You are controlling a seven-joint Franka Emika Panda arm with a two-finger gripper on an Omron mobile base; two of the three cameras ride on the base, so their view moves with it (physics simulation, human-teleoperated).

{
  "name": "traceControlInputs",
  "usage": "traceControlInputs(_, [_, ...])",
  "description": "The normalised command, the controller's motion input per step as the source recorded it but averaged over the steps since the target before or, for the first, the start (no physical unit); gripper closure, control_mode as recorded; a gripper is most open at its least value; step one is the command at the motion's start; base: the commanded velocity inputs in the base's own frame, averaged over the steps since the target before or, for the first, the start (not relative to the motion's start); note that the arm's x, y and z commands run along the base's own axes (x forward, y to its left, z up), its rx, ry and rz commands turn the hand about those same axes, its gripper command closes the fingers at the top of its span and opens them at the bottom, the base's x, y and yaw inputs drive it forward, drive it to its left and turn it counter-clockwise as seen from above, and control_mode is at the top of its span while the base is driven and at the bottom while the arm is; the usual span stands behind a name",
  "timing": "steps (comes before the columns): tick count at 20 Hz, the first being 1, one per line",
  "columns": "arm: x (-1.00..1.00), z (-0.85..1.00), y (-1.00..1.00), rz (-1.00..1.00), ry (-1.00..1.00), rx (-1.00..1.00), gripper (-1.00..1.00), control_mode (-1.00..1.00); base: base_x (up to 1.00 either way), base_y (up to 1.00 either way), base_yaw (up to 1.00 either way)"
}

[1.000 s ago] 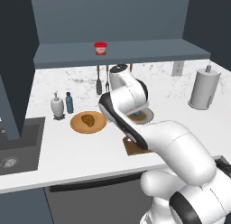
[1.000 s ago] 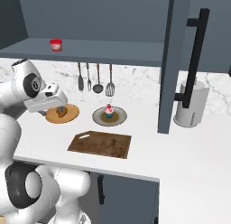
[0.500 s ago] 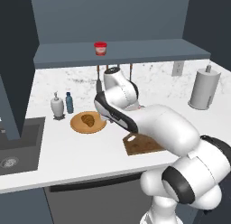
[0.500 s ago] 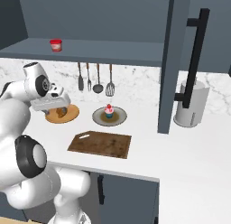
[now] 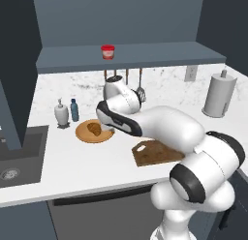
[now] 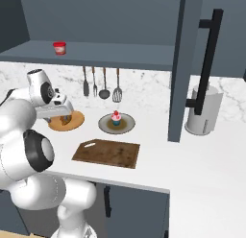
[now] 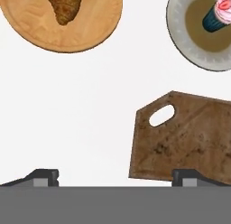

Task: From the different types of pastries on the counter, select a croissant and place it on the cutting board. Then retrieve a jar of jam from the cabinet and place it alongside the croissant on the cutting board.

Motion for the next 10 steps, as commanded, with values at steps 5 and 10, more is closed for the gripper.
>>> traceControlInputs(5, [0.23, -0.31, 0.51, 0.00, 0.01, 0.06, -1.00, -1.00, 0.00, 0.00, 0.00])
traceControlInputs(10, [0.50, -0.16, 0.32, 0.00, 0.04, 0.02, -1.00, -1.00, 0.00, 0.00, 0.00])
